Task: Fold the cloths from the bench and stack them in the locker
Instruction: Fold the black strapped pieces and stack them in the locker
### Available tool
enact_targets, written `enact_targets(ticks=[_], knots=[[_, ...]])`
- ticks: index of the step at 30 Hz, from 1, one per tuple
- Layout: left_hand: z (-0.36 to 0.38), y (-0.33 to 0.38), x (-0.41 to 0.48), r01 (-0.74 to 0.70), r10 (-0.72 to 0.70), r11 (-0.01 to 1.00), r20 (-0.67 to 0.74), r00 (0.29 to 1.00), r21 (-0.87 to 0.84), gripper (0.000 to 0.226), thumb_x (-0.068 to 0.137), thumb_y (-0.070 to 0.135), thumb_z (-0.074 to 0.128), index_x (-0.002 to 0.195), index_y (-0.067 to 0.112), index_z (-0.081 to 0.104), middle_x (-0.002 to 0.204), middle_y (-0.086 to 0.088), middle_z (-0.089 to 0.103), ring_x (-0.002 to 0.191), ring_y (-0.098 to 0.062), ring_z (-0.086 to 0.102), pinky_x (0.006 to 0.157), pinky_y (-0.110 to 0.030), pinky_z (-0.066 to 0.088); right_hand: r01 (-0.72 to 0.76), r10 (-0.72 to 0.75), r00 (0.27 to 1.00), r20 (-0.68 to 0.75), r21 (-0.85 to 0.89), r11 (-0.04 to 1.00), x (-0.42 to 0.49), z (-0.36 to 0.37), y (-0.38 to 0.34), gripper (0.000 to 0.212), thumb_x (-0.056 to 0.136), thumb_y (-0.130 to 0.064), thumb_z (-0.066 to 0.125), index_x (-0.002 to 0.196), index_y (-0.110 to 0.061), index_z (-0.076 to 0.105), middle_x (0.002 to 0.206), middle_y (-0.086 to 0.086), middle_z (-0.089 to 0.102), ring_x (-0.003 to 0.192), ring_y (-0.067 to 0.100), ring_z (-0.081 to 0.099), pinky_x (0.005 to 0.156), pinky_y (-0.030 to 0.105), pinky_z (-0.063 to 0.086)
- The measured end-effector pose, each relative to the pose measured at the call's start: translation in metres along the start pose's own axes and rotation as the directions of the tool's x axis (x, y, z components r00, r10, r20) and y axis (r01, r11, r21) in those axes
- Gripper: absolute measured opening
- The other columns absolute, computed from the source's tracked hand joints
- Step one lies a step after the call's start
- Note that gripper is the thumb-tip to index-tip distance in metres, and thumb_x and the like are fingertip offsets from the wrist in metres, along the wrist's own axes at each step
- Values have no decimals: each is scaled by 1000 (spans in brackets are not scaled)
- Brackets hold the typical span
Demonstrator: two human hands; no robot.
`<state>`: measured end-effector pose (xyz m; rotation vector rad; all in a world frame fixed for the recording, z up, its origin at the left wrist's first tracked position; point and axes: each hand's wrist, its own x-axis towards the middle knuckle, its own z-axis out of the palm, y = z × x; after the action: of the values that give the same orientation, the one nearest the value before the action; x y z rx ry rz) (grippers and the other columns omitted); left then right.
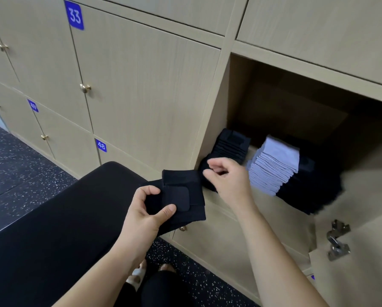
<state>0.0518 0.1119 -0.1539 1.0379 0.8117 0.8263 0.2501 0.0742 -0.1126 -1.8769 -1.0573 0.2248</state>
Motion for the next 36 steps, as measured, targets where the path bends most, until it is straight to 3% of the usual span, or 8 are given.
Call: enact_targets(ticks=[4, 8, 11, 16, 22, 26, 30, 36], knots=[[3, 7, -24, 17, -19, 1000, 105, 994, 24, 43, 80, -6, 72, 111, 16, 52, 105, -12, 70, 86, -21, 71, 67, -28, 57, -1, 65, 926, 371, -170, 985, -15, -16, -25, 55, 78, -31, 73, 130, -24, 59, 122, -11, 61, 111, 3, 55, 99, 28, 43], [6, 13, -40, 10, -14, 999, 112, 994, 37, 44, 79, -7, 73, 112, 16, 54, 107, -13, 68, 85, -19, 71, 65, -27, 57, -20, 112, 887, 448, -206, 978, -30, -32, -38, 23, 77, -21, 71, 100, -25, 71, 98, -11, 70, 94, 8, 64, 87, 35, 54], [11, 14, -44, -11, 10, 999, 10, 1000, 33, 47, 77, -3, 77, 111, 21, 56, 108, -10, 67, 86, -20, 71, 61, -24, 56, -15, 118, 905, 409, -247, 969, -39, -41, -38, 6, 76, -21, 69, 80, -25, 66, 86, -4, 69, 85, 16, 64, 79, 40, 54], [21, 16, -44, -52, 52, 998, -35, 998, 19, 51, 76, 3, 80, 116, 23, 54, 110, -3, 64, 93, -17, 69, 62, -20, 56, -172, 215, 925, 314, -161, 972, -52, -55, -15, 7, 76, -19, 71, 74, -21, 64, 89, -2, 70, 92, 15, 65, 83, 39, 53], [22, 5, -30, -84, 86, 991, -19, 996, 103, 41, 86, 3, 70, 112, 31, 53, 113, -3, 62, 94, -15, 67, 66, -21, 55, -238, 247, 964, -99, 98, 966, -40, -70, 14, 13, 79, -9, 69, 69, -16, 63, 71, -3, 69, 66, 10, 60, 63, 26, 44], [23, -4, -18, -75, 78, 990, -20, 997, 119, 66, 87, 3, 69, 136, 36, 39, 123, 5, 56, 106, -12, 61, 77, -24, 54, -273, 335, 899, -282, 238, 932, -9, -62, 39, 15, 80, -14, 69, 77, -1, 61, 71, 13, 63, 67, 16, 52, 65, 30, 42], [27, -7, 0, -75, 80, 990, -36, 996, 123, 91, 87, 4, 69, 153, 36, 16, 126, 11, 50, 103, 2, 56, 88, -26, 45, -362, 565, 765, -308, 519, 774, 31, -39, 57, 26, 84, -7, 70, 68, -6, 51, 80, 6, 57, 62, 22, 51, 51, 18, 46], [23, -18, 30, -34, 40, 992, -50, 998, 119, 83, 86, 2, 69, 150, 31, 24, 123, 10, 58, 98, 2, 60, 72, -15, 48, -404, 746, 629, -219, 727, 555, 67, 1, 76, 18, 81, 0, 73, 78, -6, 57, 109, 17, 63, 61, 18, 57, 47, 18, 50]])
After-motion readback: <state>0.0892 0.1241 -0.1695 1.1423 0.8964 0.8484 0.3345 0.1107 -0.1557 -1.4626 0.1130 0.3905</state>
